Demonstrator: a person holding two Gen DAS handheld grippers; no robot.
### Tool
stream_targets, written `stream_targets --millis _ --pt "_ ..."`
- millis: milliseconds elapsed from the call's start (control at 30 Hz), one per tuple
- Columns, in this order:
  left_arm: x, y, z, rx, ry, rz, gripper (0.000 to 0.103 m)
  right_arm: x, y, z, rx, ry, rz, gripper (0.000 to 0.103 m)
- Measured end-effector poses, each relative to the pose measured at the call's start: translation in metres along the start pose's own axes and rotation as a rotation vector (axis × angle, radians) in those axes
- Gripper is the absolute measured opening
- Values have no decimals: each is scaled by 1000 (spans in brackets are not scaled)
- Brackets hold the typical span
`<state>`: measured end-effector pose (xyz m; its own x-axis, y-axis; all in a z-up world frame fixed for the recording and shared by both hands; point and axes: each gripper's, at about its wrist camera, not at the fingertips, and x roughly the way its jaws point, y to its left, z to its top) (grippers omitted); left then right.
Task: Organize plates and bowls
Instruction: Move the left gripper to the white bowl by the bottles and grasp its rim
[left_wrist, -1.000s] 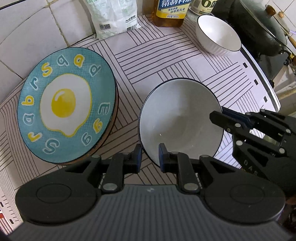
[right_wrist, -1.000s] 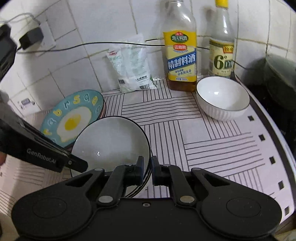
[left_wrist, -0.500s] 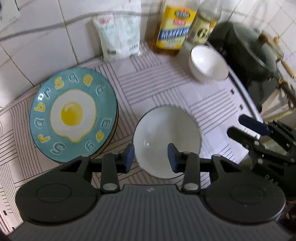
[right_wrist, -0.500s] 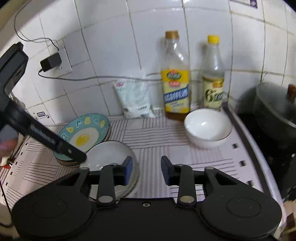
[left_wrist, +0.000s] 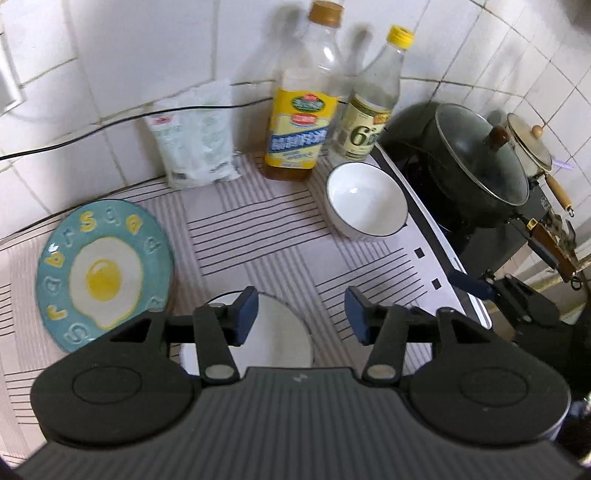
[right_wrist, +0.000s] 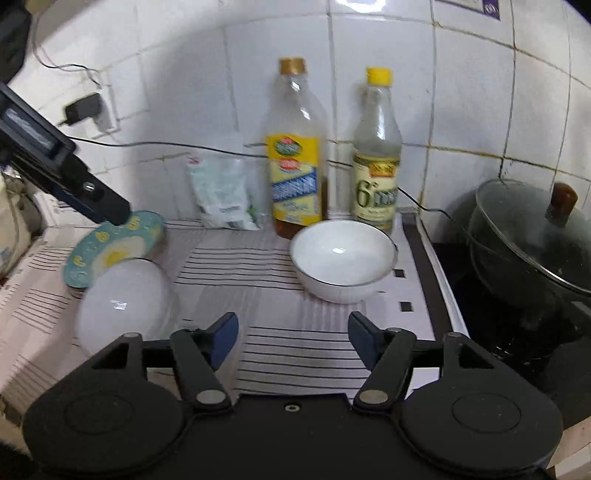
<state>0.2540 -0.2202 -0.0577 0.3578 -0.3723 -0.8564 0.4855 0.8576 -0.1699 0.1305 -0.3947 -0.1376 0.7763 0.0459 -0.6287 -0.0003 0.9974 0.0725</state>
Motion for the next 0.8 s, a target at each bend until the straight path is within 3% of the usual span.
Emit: stream_targets --millis 67,167,300,533,800 --pt "13 -8 5 -2 22 1 60 14 -10 -3 -8 7 -14 75" --pt "33 -23 18 -47 70 -11 63 40 -23 -9 -26 12 -20 91" --pt "58 -48 34 -64 71 -50 70 68 -31 -14 -41 9 -27 92" --pt "113 -62 60 -45 73 14 73 112 -41 -13 -43 -8 -20 94" --pt "174 -47 77 -22 115 72 70 133 -40 -4 -46 -17 -28 95"
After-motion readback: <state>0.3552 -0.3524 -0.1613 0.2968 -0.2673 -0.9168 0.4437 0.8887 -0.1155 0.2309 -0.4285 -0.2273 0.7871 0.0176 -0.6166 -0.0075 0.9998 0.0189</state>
